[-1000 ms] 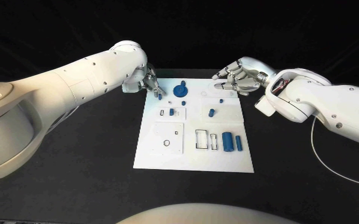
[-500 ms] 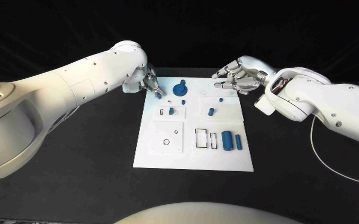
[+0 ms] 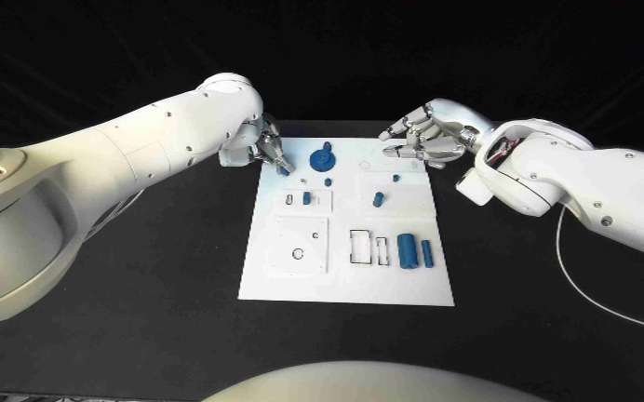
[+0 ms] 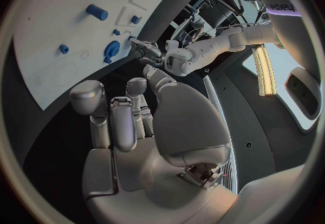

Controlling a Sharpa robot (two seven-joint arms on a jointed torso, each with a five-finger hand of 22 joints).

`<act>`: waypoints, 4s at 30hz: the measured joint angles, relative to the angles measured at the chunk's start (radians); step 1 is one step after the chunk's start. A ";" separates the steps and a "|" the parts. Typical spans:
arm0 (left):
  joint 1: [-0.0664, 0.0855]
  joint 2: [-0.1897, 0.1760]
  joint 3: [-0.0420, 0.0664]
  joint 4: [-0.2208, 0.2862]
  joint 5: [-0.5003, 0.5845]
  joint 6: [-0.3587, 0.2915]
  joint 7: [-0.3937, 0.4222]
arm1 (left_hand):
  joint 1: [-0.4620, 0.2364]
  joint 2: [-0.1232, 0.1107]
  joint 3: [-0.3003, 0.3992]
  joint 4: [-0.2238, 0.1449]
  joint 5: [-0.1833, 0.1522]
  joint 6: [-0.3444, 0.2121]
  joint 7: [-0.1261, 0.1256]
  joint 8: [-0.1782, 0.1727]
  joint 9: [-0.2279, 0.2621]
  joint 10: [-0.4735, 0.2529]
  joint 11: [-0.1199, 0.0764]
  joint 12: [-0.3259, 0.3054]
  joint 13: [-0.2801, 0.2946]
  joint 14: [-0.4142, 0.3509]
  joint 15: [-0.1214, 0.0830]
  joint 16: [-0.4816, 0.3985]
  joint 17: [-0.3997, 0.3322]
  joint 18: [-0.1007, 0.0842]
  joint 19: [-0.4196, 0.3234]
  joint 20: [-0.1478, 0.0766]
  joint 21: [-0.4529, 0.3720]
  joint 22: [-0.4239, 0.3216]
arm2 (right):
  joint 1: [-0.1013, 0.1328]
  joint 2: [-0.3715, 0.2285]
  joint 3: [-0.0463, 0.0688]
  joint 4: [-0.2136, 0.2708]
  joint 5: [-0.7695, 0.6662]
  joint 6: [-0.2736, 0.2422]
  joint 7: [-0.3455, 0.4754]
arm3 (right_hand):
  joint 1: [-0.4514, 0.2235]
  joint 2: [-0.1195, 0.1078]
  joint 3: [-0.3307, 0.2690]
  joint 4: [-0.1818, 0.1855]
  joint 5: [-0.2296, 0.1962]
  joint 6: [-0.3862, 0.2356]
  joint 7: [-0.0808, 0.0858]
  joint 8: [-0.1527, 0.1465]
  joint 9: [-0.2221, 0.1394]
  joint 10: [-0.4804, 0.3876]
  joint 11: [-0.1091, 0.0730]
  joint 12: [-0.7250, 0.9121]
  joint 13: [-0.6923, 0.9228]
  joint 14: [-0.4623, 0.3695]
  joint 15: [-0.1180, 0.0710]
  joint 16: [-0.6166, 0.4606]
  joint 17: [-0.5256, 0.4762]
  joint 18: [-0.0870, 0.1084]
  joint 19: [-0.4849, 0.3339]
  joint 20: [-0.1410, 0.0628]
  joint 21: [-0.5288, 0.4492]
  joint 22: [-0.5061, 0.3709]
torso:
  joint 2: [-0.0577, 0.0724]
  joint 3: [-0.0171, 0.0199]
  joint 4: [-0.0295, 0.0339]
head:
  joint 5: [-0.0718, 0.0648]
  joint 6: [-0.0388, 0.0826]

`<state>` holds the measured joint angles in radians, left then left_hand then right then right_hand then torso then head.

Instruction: Assemble the parts on the task board

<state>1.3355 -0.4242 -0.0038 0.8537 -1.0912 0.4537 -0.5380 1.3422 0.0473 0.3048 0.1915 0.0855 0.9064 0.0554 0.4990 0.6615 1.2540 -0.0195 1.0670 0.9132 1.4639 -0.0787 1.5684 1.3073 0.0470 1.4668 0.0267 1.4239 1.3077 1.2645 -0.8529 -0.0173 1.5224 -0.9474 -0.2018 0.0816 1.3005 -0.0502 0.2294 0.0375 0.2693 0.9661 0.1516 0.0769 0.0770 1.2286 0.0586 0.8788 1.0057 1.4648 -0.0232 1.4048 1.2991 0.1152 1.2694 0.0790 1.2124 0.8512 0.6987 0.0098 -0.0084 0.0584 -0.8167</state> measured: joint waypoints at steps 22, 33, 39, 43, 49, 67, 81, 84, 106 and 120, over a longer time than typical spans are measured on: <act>-0.011 -0.193 -0.004 0.319 0.080 -0.142 0.007 | -0.148 -0.106 0.257 -0.033 0.023 -0.005 -0.001 0.068 0.079 0.029 -0.004 0.010 0.011 0.000 0.000 0.000 0.001 0.000 0.000 0.000 0.013 0.000 | 0.000 -0.004 -0.001 -0.002 0.000 0.010 0.000 | 0.000 0.000 0.000 0.000 0.000 0.000 0.000 0.000 0.000 0.000 0.000 0.000 0.000 0.000 0.000 0.000 0.000 0.000 0.000 0.000 -0.004 0.000 | -0.006 0.0031 0.0100 | -0.001 -0.004; -0.049 -0.249 -0.018 0.439 0.041 -0.243 0.009 | -0.155 -0.112 0.263 -0.039 0.024 -0.006 0.000 0.068 0.081 0.033 -0.008 0.017 0.018 0.000 0.000 0.000 0.001 0.000 0.000 0.000 0.017 0.000 | 0.000 -0.007 -0.002 -0.003 0.001 0.013 0.000 | 0.000 0.000 0.000 0.000 0.000 0.000 0.000 0.000 0.000 0.000 0.000 0.000 0.000 0.000 0.000 0.000 0.000 0.000 0.000 0.000 -0.004 0.000 | -0.012 0.0006 0.0193 | -0.001 -0.013; -0.066 -0.259 -0.020 0.462 0.010 -0.260 0.009 | -0.161 -0.119 0.271 -0.042 0.024 -0.004 -0.002 0.072 0.082 0.033 -0.007 0.017 0.018 0.000 0.000 0.000 0.001 0.000 0.000 0.000 0.017 0.000 | -0.002 -0.008 -0.002 -0.004 0.002 0.015 0.000 | 0.000 0.000 0.000 0.000 0.000 0.000 0.000 0.000 0.000 0.000 0.000 0.000 0.000 0.000 0.000 0.000 0.000 0.000 0.000 0.000 -0.004 0.000 | -0.012 0.0003 0.0198 | 0.000 -0.016; -0.081 -0.259 -0.020 0.467 -0.010 -0.264 0.008 | -0.163 -0.120 0.274 -0.045 0.024 -0.002 -0.004 0.073 0.082 0.033 -0.007 0.017 0.018 0.000 0.000 0.000 0.000 0.000 0.000 0.000 0.017 0.000 | -0.002 -0.008 -0.003 -0.004 0.002 0.016 0.000 | 0.000 0.000 0.000 0.000 0.000 0.000 0.000 0.000 0.000 0.000 0.000 0.000 0.000 0.000 0.000 0.000 0.000 0.000 0.000 0.000 -0.004 0.000 | -0.012 0.0000 0.0204 | 0.000 -0.019; -0.090 -0.252 -0.017 0.467 -0.033 -0.265 0.009 | -0.168 -0.125 0.284 -0.054 0.023 -0.002 -0.004 0.073 0.085 0.033 -0.007 0.017 0.018 0.000 0.000 0.000 0.000 0.000 0.000 0.000 0.017 0.000 | -0.004 -0.007 -0.003 -0.005 0.002 0.017 0.000 | 0.000 0.000 0.003 0.003 0.000 0.000 0.000 0.000 0.000 0.000 0.000 0.000 0.000 0.000 0.000 0.000 0.000 0.000 0.000 0.000 -0.004 0.000 | -0.012 -0.0005 0.0200 | 0.001 -0.023; -0.095 -0.252 -0.015 0.474 -0.055 -0.243 0.015 | -0.167 -0.125 0.286 -0.057 0.026 -0.002 -0.003 0.073 0.083 0.040 -0.007 0.017 0.021 0.003 -0.003 0.000 0.000 0.000 0.000 0.000 0.017 0.000 | -0.006 -0.008 -0.003 -0.005 0.003 0.021 0.000 | 0.000 0.000 0.003 0.003 0.000 0.000 0.000 0.000 0.000 0.000 0.000 0.000 0.000 0.000 0.000 0.000 0.000 0.000 0.000 0.000 -0.004 0.000 | -0.012 0.0005 0.0196 | 0.001 -0.030; -0.096 -0.258 -0.015 0.480 -0.058 -0.226 0.012 | -0.168 -0.125 0.289 -0.054 0.033 0.000 -0.005 0.081 0.087 0.043 -0.011 0.017 0.021 0.004 -0.003 0.000 0.000 0.000 0.000 0.000 0.017 0.000 | -0.007 -0.008 -0.003 -0.005 0.003 0.025 0.001 | 0.000 0.000 0.003 0.003 0.000 0.000 0.000 0.000 0.000 0.001 0.001 0.000 0.000 0.000 0.000 0.000 0.000 0.000 0.000 0.000 -0.004 0.000 | -0.012 0.0000 0.0196 | 0.002 -0.032; -0.096 -0.258 -0.015 0.480 -0.059 -0.225 0.012 | -0.169 -0.126 0.289 -0.054 0.033 0.000 -0.005 0.081 0.087 0.043 -0.011 0.017 0.021 0.004 -0.003 0.000 0.000 0.000 0.000 0.000 0.017 0.000 | -0.007 -0.008 -0.003 -0.005 0.003 0.026 0.001 | 0.000 0.000 0.003 0.003 0.000 0.000 0.000 0.000 0.000 0.001 0.001 0.000 0.000 0.000 0.000 0.000 0.000 0.000 0.000 0.000 -0.004 0.000 | -0.012 0.0000 0.0196 | 0.002 -0.032; -0.094 -0.235 -0.014 0.455 -0.056 -0.198 -0.017 | -0.342 -0.150 0.314 -0.076 0.040 0.048 -0.032 0.095 0.087 0.060 -0.020 0.037 0.036 0.004 -0.011 0.000 0.000 0.000 0.000 -0.007 0.017 0.000 | -0.008 -0.010 -0.003 -0.004 0.004 0.027 0.002 | 0.000 0.000 0.003 0.003 0.000 0.000 0.000 0.000 0.000 0.002 0.002 0.000 0.000 0.000 0.000 0.000 0.000 0.000 0.000 0.000 -0.004 0.000 | -0.012 0.0009 0.0188 | 0.001 -0.035; -0.094 -0.225 -0.014 0.452 -0.053 -0.187 -0.040 | -0.367 -0.148 0.239 -0.039 0.038 0.062 -0.032 0.090 0.082 0.070 -0.023 0.053 0.056 0.000 -0.014 0.000 0.000 0.000 0.000 -0.007 0.027 0.000 | -0.008 -0.012 -0.003 -0.002 0.004 0.027 0.002 | 0.000 0.000 0.003 0.003 0.000 0.000 0.000 0.000 0.000 0.002 0.002 0.000 0.000 0.000 0.000 0.000 0.000 0.000 0.000 0.000 -0.004 0.000 | -0.012 0.0007 0.0187 | -0.001 -0.035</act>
<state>1.2419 -0.6494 -0.0175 1.3055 -1.1440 0.2670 -0.5783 0.9753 -0.1007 0.5442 0.1529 0.1233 0.9688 0.0230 0.5888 0.7432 1.3241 -0.0428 1.1197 0.9691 1.4640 -0.0929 1.5684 1.3077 0.0470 1.4669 0.0197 1.4507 1.3073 1.2567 -0.8650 -0.0205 1.5200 -0.9437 -0.1747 0.0831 1.3005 -0.0502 0.2320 0.0401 0.2693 0.9661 0.1516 0.0769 0.0770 1.2304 0.0603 0.8788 1.0058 1.4649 -0.0232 1.4048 1.2992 0.1152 1.2695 0.0790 1.2087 0.8514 0.6872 0.0105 0.0103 0.0570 -0.8515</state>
